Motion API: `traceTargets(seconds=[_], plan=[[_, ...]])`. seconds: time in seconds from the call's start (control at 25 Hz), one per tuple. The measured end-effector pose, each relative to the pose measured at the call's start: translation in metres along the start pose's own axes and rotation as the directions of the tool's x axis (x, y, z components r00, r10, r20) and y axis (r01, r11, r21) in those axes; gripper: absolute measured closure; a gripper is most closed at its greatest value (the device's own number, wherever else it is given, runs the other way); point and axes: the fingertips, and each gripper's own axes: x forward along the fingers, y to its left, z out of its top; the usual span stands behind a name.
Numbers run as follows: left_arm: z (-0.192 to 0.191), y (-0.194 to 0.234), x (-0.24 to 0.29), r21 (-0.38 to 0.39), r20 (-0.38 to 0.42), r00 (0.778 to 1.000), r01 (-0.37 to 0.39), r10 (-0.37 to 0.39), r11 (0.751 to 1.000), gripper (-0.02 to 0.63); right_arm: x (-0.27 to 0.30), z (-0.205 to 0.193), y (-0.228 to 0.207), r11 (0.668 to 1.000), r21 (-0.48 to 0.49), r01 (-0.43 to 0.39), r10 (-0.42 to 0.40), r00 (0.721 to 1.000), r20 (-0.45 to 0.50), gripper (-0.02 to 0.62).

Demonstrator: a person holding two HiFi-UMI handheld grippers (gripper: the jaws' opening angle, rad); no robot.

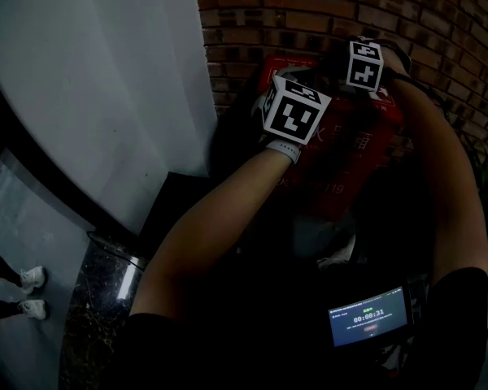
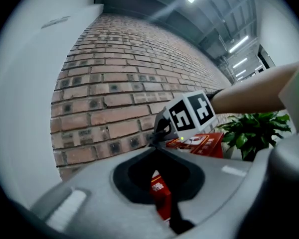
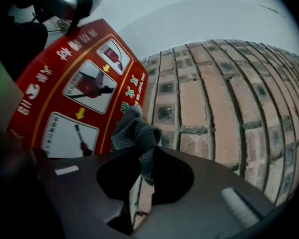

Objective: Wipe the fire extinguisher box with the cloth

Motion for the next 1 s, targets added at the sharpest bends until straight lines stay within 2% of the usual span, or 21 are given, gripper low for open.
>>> traceTargets(seconds=[0.24, 0.4, 0.68, 1.0], plan=[[-0.003, 0.004, -0.007, 0.025, 0.048, 0.999, 0.02, -0.021, 0.999, 0.603, 0.039, 0.008, 0.002, 0.997, -0.073, 0.003, -0.006, 0.999, -0.046, 0.557], [-0.019, 0.006, -0.007, -0.016, 0.019, 1.0, 0.019, -0.018, 1.0, 0.603, 0.044, 0.012, 0.009, 0.992, -0.128, 0.005, -0.011, 0.999, -0.045, 0.558], [-0.015, 0.006, -0.012, -0.011, 0.03, 1.0, 0.003, -0.002, 1.0, 0.603, 0.019, 0.025, 0.026, 0.984, -0.175, -0.029, 0.032, 0.999, 0.012, 0.56], [-0.013, -0.001, -0.034, 0.01, 0.027, 0.999, -0.034, 0.034, 0.999, 0.603, -0.028, 0.058, 0.057, 0.973, -0.213, -0.089, 0.105, 0.992, 0.067, 0.56]])
